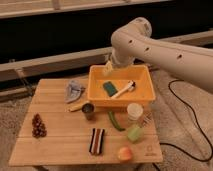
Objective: Place brush in tray
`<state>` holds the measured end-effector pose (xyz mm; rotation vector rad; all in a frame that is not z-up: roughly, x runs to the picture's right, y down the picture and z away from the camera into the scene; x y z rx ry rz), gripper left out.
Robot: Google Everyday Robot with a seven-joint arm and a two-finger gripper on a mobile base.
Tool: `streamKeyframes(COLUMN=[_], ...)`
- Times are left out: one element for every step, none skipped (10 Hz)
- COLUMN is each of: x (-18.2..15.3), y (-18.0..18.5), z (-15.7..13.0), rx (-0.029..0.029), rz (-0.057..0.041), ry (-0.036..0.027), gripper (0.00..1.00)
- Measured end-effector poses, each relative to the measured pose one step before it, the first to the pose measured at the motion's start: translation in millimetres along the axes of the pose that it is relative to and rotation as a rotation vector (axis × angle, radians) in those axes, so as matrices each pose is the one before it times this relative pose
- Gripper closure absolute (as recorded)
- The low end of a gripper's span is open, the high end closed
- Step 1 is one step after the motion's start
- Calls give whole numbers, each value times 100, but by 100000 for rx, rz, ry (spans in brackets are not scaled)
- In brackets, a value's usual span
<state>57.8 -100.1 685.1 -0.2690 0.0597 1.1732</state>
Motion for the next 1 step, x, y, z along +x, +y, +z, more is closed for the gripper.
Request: streamKeyframes(x=[-49], y=[107], z=[-25], rx=[-145], rz=[-86], ry=[-84], gripper=[20])
